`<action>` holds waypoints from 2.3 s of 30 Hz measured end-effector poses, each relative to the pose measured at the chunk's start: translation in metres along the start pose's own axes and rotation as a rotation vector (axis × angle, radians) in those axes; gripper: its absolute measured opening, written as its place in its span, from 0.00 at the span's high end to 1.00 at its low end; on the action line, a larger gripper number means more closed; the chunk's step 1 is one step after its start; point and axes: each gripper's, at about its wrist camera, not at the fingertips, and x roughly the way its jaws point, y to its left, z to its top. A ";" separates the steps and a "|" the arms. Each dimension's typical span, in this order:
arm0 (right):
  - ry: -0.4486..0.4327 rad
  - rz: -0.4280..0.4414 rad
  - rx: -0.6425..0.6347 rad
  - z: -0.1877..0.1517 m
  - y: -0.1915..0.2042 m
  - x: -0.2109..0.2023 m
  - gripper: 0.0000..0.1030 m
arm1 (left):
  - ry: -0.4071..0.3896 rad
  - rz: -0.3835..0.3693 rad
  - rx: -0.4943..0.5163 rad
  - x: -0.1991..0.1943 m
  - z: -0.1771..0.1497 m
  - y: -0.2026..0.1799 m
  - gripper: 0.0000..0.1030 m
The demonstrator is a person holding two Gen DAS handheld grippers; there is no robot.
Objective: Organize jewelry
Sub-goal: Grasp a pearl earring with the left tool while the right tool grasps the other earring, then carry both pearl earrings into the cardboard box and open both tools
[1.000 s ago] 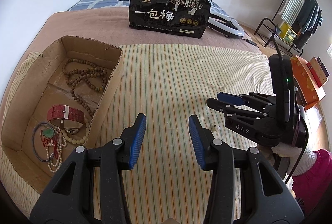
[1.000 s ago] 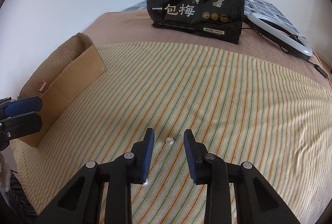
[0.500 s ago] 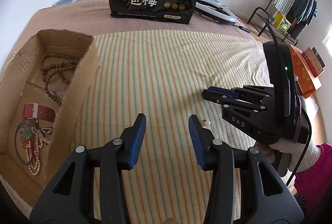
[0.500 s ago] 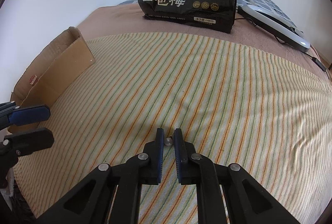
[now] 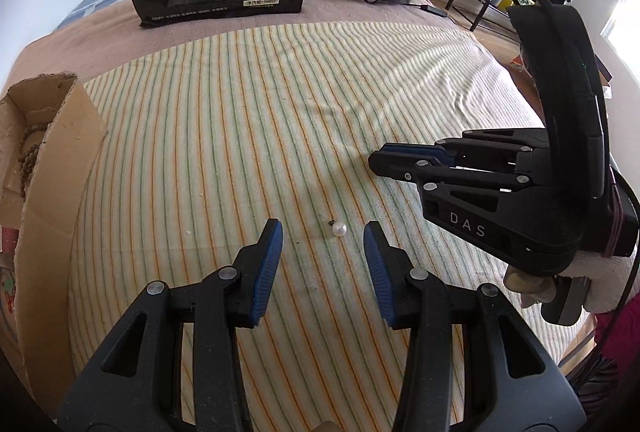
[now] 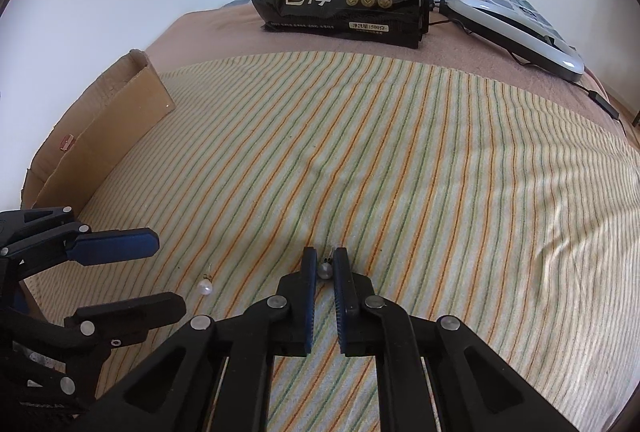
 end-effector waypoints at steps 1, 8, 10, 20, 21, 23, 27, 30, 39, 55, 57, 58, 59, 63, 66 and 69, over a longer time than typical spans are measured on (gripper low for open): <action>0.001 0.000 0.001 -0.001 -0.001 0.000 0.96 | 0.003 0.008 0.010 0.003 0.001 -0.002 0.58; 0.005 -0.002 0.009 -0.005 -0.007 -0.003 0.96 | 0.039 0.062 0.045 0.022 -0.001 -0.011 0.61; 0.006 -0.004 0.009 -0.005 -0.007 -0.004 0.96 | 0.037 0.077 0.046 0.024 -0.001 -0.011 0.63; 0.015 -0.016 0.003 -0.007 -0.006 -0.004 0.96 | 0.020 0.112 0.068 0.024 -0.001 -0.011 0.92; 0.016 -0.017 0.004 -0.008 -0.006 -0.005 0.96 | 0.020 0.110 0.066 0.024 -0.001 -0.011 0.92; 0.018 -0.022 0.001 -0.008 -0.004 -0.006 0.95 | 0.019 0.110 0.063 0.022 -0.001 -0.010 0.92; 0.010 -0.024 0.010 -0.009 -0.003 -0.011 0.95 | 0.012 0.112 0.055 0.016 -0.001 -0.008 0.92; -0.004 -0.031 0.011 -0.009 -0.003 -0.018 0.95 | -0.008 0.110 0.044 0.008 0.000 -0.005 0.92; -0.070 -0.051 0.029 0.000 -0.003 -0.047 0.95 | -0.083 0.123 0.015 -0.027 0.007 0.004 0.92; -0.174 -0.044 -0.050 0.016 0.051 -0.094 0.95 | -0.233 0.152 -0.066 -0.107 0.006 0.032 0.92; -0.184 -0.036 -0.069 0.018 0.061 -0.098 0.95 | -0.250 0.154 -0.080 -0.116 0.005 0.036 0.92; -0.190 -0.035 -0.078 0.019 0.066 -0.100 0.95 | -0.259 0.153 -0.088 -0.120 0.004 0.039 0.92; -0.196 -0.032 -0.084 0.020 0.071 -0.102 0.95 | -0.266 0.152 -0.096 -0.123 0.003 0.041 0.92; -0.213 -0.018 -0.102 0.025 0.088 -0.106 0.95 | -0.283 0.171 -0.108 -0.136 0.001 0.047 0.92; -0.229 -0.004 -0.111 0.030 0.100 -0.108 0.95 | -0.304 0.190 -0.117 -0.146 -0.001 0.054 0.92; -0.242 0.009 -0.119 0.036 0.111 -0.109 0.95 | -0.320 0.212 -0.129 -0.154 -0.005 0.064 0.92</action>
